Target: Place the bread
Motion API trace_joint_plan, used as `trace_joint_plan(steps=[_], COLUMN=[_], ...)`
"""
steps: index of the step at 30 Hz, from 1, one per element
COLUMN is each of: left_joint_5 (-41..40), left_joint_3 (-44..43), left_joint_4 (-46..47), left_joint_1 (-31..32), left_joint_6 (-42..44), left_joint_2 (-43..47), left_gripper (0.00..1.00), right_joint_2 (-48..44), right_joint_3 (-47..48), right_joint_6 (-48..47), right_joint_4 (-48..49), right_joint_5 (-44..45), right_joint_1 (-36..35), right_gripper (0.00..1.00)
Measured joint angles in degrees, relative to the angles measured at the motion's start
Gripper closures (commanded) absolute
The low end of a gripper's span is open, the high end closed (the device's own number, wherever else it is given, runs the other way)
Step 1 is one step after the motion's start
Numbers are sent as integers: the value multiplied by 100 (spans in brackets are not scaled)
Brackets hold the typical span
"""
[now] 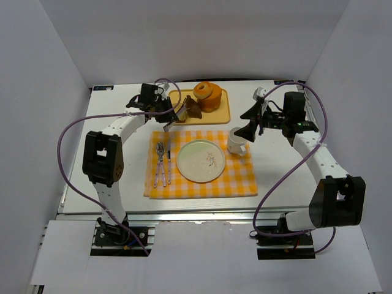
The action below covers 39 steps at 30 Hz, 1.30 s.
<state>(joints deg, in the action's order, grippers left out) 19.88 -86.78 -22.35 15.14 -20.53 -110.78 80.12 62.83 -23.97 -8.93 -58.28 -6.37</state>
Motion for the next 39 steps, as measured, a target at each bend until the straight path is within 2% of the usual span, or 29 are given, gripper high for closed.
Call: trace_joint_plan(steps=[5, 10, 21, 28, 32, 33, 35, 36, 39], left_joint_5=[-35, -74, 535, 1075, 1104, 1102, 1084, 1058, 988], left_joint_3=[70, 459, 2662, 3753, 3840, 3840, 3840, 3840, 3840], left_joint_4=[-190, -304, -332, -267, -240, -232, -227, -223, -208], left_joint_1=[0, 0, 214, 769, 994, 1029, 1091, 1108, 1134], left_joint_6=[-4, -35, -352, -503, -533, -531, -522, -509, -487], left_joint_2=[280, 1029, 3265, 3919, 3888, 3886, 3886, 3886, 3886], left_gripper=[97, 100, 100, 100, 90, 81, 72, 63, 51], right_joint_2=[-37, -85, -219, -240, -240, -240, -240, -240, -251], right_joint_3=[0, 0, 0, 0, 0, 0, 0, 0, 0], right_joint_6=[2, 2, -44, -50, -48, -46, -46, -44, -44], right_joint_4=[0, -2, -90, -157, -157, -157, -157, -157, -157], right_joint_5=[-4, -24, -24, -42, -46, -46, -48, -50, -48], right_joint_1=[0, 4, 42, 48, 59, 63, 63, 63, 63], right_gripper=[11, 11, 11, 11, 11, 11, 11, 10, 11])
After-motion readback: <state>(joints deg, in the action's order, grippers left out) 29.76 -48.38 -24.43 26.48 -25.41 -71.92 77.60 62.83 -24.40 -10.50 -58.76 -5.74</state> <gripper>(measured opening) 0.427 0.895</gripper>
